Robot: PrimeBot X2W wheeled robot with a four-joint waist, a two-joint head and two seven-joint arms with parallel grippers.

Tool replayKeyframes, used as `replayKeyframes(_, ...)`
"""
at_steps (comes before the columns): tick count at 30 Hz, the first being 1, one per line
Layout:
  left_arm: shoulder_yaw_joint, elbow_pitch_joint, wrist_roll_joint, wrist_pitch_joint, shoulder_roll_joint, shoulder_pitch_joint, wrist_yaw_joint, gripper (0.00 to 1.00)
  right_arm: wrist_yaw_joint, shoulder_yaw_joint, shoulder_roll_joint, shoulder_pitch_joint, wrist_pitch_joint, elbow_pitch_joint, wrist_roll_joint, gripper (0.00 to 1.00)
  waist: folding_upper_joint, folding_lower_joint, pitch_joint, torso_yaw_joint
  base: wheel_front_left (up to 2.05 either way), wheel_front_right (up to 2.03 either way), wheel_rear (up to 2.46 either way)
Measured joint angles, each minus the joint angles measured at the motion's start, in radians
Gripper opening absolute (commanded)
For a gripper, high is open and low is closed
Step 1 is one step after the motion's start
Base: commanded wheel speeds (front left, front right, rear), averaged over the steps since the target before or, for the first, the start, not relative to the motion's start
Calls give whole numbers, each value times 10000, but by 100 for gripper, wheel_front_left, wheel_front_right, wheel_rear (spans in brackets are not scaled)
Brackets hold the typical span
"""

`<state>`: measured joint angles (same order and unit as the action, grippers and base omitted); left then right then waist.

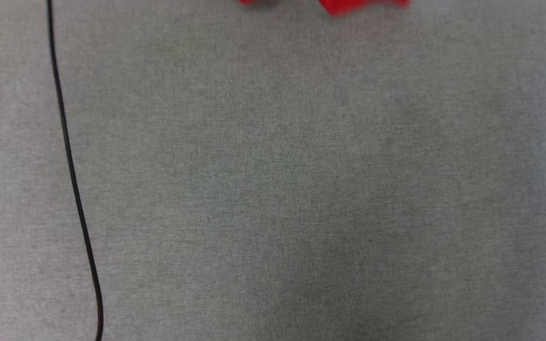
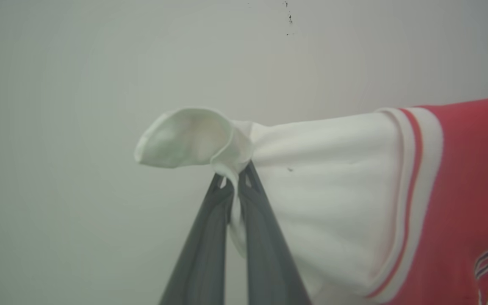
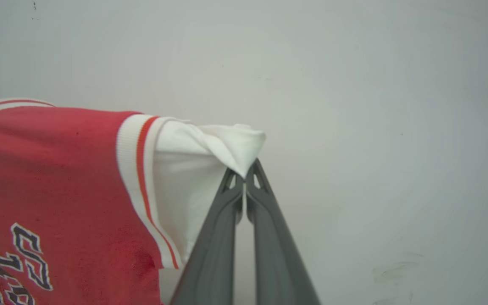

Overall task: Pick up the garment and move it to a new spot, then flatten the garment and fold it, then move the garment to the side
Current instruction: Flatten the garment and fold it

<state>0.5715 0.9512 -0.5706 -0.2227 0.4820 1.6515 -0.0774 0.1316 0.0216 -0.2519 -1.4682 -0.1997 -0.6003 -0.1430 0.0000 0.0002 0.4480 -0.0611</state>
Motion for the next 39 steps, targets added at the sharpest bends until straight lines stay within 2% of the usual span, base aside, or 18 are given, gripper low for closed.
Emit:
replayKeyframes(8, -111, 320, 209, -336, 146, 919, -105, 0, 0, -153, 127, -1685, 713, -1210, 268, 0, 0, 0, 902, -37, 0, 0, 0)
replayKeyframes(12, -127, 593, 199, -364, 115, 878, -226, 0, -2, -430, 222, -1764, 953, -1866, 169, 0, 0, 1, 1244, -35, 0, 0, 0)
replayKeyframes(18, -311, 1151, -399, -374, -159, 143, -456, 0, -2, -989, 362, -1534, 1323, -2807, -301, 0, 0, 0, 1532, -23, 0, 0, 0)
replayKeyframes(23, -460, 1089, -1018, -374, -280, -971, -518, 0, -2, -1565, 510, -520, 1676, -3475, -1101, 0, 0, 0, 1470, -62, 0, 0, 0)
replayKeyframes(27, -568, 443, -1685, -374, -382, -2524, -523, 0, -4, -2082, 447, 616, 1956, -3685, -1682, 0, 0, 0, 1203, -21, 0, 0, 0)
replayKeyframes(32, -941, -786, -2224, -376, -102, -4695, -533, 0, -2, -2669, 307, 2554, 2382, -3488, -2493, 0, 0, -1, 672, 48, 0, 0, 0)
replayKeyframes(35, -1277, -1643, -2144, -376, 61, -6246, -533, 0, -2, -2869, 190, 3872, 2604, -3229, -2924, 0, 0, -2, 256, 58, 0, 0, 0)
replayKeyframes(39, -1904, -2709, -1697, -376, -25, -8317, -533, 0, -4, -3085, 107, 5509, 2792, -2830, -3300, 0, 0, -2, -389, 57, 0, 0, 0)
